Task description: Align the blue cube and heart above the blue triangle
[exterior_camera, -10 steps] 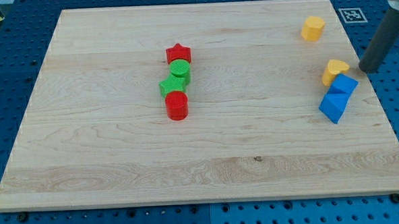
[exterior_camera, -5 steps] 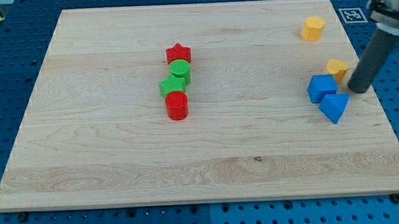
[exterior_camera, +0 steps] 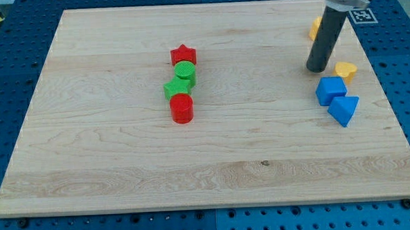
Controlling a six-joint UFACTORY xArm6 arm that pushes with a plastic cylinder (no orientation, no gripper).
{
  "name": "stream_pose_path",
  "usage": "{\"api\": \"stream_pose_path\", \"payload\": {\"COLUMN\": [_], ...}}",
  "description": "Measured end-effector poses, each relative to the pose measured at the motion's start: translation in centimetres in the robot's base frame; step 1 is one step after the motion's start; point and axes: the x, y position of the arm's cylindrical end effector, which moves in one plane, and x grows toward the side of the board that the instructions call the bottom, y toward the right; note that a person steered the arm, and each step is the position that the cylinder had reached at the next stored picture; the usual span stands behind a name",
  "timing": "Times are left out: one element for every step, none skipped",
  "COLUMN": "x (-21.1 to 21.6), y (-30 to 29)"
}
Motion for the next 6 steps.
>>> {"api": "stream_pose_path", "payload": {"x": [-1.2,-5.5,-2.6,2.5,2.6,2.3], "y": [-0.6,5.0,11.2,11.7,9.2,5.0]}}
